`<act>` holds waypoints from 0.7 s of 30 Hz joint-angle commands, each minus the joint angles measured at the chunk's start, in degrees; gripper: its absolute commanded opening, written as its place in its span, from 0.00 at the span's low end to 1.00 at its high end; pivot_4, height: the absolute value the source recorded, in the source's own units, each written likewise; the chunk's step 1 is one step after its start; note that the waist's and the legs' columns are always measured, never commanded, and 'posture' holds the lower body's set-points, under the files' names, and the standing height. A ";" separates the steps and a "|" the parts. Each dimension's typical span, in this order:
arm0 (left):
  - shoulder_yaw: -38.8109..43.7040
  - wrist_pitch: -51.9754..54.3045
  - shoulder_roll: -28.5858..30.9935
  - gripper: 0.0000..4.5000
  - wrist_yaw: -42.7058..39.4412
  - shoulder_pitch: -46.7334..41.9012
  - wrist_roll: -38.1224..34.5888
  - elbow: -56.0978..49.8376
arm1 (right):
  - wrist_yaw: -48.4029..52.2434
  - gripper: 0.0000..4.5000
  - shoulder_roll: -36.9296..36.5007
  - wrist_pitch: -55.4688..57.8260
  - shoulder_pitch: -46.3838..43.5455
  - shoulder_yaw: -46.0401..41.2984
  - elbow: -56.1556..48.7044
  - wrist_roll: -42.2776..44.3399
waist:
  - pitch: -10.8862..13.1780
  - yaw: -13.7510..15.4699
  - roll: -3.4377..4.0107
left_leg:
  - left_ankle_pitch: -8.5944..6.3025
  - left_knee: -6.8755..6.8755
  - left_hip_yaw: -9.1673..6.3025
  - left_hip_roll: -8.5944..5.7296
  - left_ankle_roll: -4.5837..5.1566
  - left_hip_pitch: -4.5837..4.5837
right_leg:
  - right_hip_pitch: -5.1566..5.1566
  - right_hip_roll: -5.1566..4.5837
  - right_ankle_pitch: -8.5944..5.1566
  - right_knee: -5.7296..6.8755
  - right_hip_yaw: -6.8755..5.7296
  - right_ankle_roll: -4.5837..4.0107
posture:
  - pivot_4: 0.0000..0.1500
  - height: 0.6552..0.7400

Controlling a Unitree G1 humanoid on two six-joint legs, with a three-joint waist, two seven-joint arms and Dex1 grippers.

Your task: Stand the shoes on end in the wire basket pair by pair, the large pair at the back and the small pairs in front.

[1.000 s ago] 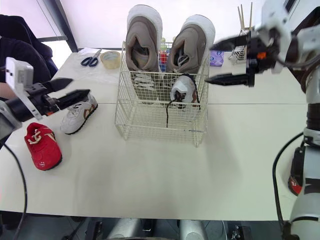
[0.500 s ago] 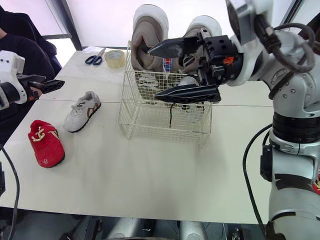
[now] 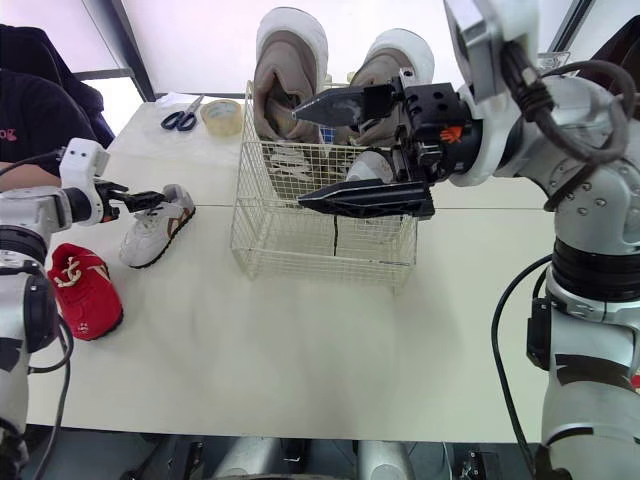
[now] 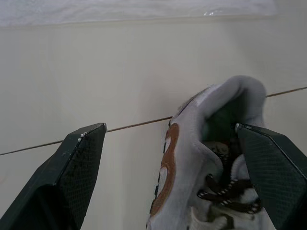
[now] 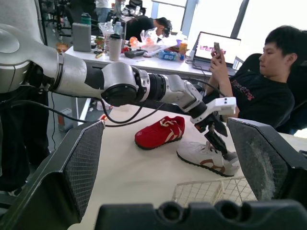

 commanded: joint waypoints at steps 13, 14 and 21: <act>5.29 0.43 -6.18 0.36 12.16 2.02 3.73 2.16 | -4.86 1.00 -4.64 2.24 0.19 -2.67 -3.91 3.52 | -0.03 0.23 -0.04 | 0.00 0.82 0.01 -0.03 0.01 -0.60 | -0.53 0.00 0.00 0.74 -0.01 0.00 | 1.00 1.00; 5.70 0.55 -6.32 0.24 12.53 2.25 3.75 2.16 | -5.12 1.00 -4.80 2.35 0.22 -2.73 -4.01 3.67 | -0.03 0.16 -0.04 | 0.00 0.82 0.01 -0.03 0.01 -0.60 | -0.53 0.00 0.00 0.75 -0.01 0.00 | 1.00 1.00; 9.91 -0.61 -6.10 0.01 12.56 0.24 1.95 1.42 | -6.28 1.00 -5.31 1.76 0.55 -2.28 -4.01 3.57 | -0.04 0.15 -0.04 | 0.01 0.82 0.02 -0.03 -0.01 -0.57 | -0.54 0.00 0.00 0.79 -0.01 0.00 | 1.00 1.00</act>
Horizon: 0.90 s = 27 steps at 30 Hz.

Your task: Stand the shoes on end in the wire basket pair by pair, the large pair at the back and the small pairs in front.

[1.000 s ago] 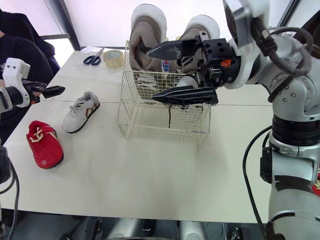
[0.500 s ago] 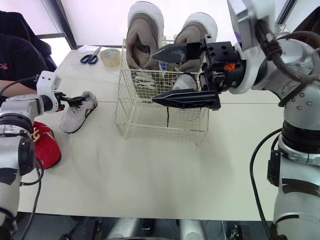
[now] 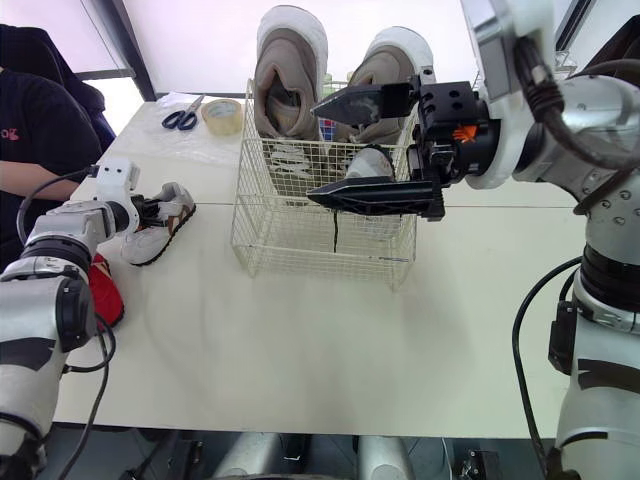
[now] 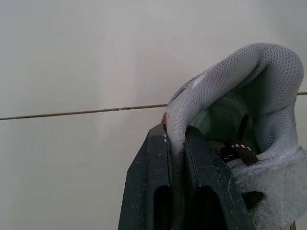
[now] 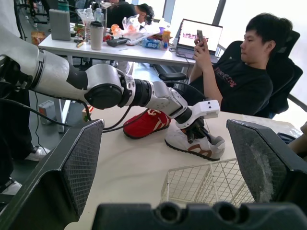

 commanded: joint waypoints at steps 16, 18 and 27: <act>17.66 -9.37 -10.17 0.01 6.12 2.58 -26.10 -62.34 | 2.67 1.00 2.41 -9.05 0.77 1.95 5.31 -6.25 | 0.02 -0.26 -0.37 | 0.13 0.08 0.09 0.00 -0.22 -0.07 | 0.00 -0.06 0.05 -0.07 -0.02 0.08 | 1.00 1.00; 16.96 -7.25 -13.48 0.01 11.72 5.81 -27.23 -73.20 | 3.90 1.00 2.95 -10.64 -0.19 2.66 7.40 -7.66 | 0.03 -0.17 -0.38 | 0.14 0.14 0.08 0.00 -0.23 -0.08 | -0.01 -0.04 0.05 -0.02 -0.02 0.08 | 1.00 1.00; 11.47 0.28 -22.15 0.01 25.73 13.76 -29.35 -99.13 | 9.54 1.00 5.15 -15.12 -4.91 6.14 15.48 -12.90 | 0.02 0.32 -0.38 | 0.15 0.42 0.07 0.00 -0.25 -0.01 | 0.20 0.01 0.05 -0.02 -0.05 0.08 | 1.00 1.00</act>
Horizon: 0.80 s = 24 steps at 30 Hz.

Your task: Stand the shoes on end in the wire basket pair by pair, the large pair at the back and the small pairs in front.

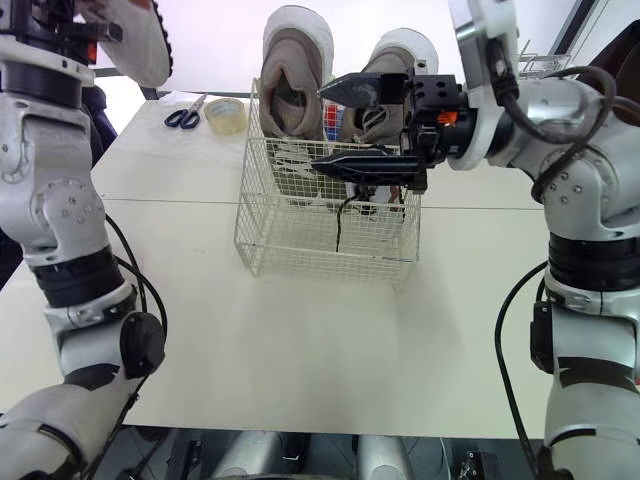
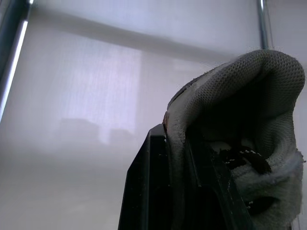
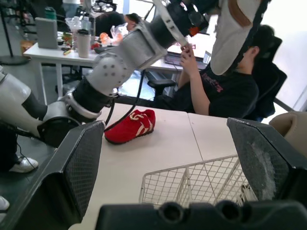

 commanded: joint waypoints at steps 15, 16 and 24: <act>-8.44 -0.68 -11.88 0.01 10.47 15.68 -0.14 -12.51 | 5.10 1.00 -0.90 -1.67 -5.07 -0.76 2.45 -3.93 | 0.00 1.27 0.00 | -0.06 0.28 -0.01 0.00 0.08 0.00 | 0.15 0.03 0.02 0.00 -0.03 0.02 | 1.00 1.00; -9.81 -2.07 -12.47 0.01 9.48 16.27 0.98 -11.39 | 5.05 1.00 -1.27 -1.34 -5.06 -1.03 2.26 -3.83 | 0.00 1.40 0.00 | -0.06 0.30 -0.01 0.00 0.08 0.00 | 0.16 0.03 0.03 -0.01 -0.03 0.03 | 1.00 1.00; -17.22 -11.81 -17.13 0.01 5.43 19.16 8.40 -3.48 | 3.13 1.00 -2.93 0.97 -3.98 -2.49 -0.05 -3.15 | 0.00 1.31 0.00 | -0.26 0.32 0.00 0.00 0.38 0.00 | 0.22 0.02 0.06 -0.09 -0.03 0.06 | 1.00 1.00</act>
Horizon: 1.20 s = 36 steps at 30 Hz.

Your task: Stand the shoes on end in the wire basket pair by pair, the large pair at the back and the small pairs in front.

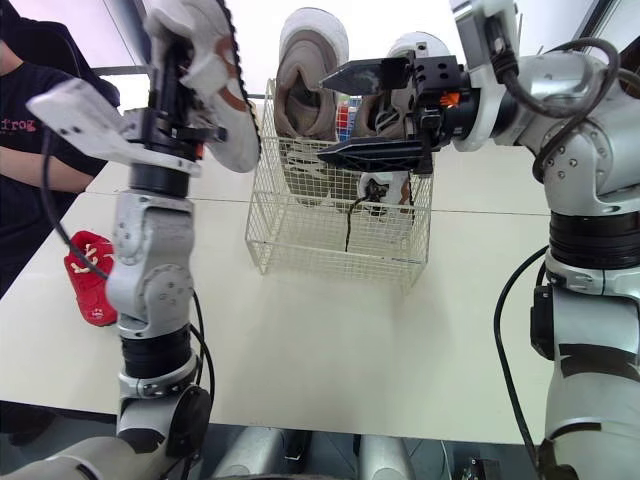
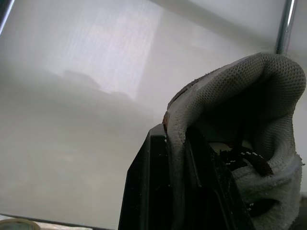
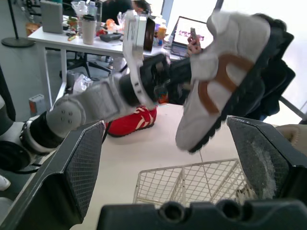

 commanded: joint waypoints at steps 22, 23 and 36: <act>-6.73 -34.51 -7.88 0.01 -3.97 -1.58 15.96 26.55 | -1.75 1.00 -3.36 5.21 -0.87 -3.42 -4.34 1.98 | 0.00 0.10 0.01 | -0.08 0.01 0.00 0.00 0.12 -0.01 | 0.01 -0.02 0.00 -0.03 -0.01 0.00 | 1.00 1.00; -6.87 -35.63 -8.06 0.01 -3.93 -1.60 16.44 27.82 | -1.79 1.00 -3.44 5.34 -0.86 -3.43 -4.42 2.00 | -0.01 0.09 0.01 | -0.08 0.01 0.00 0.00 0.12 0.00 | 0.01 -0.02 0.00 -0.03 -0.02 0.00 | 1.00 1.00; -8.76 -46.77 -9.13 0.01 -3.36 -1.25 22.36 38.76 | -2.27 1.00 -4.01 6.29 -1.23 -3.37 -5.06 2.41 | -0.10 0.29 0.09 | -0.10 0.02 0.00 0.00 0.14 0.02 | 0.05 -0.02 0.00 -0.03 -0.02 0.01 | 1.00 1.00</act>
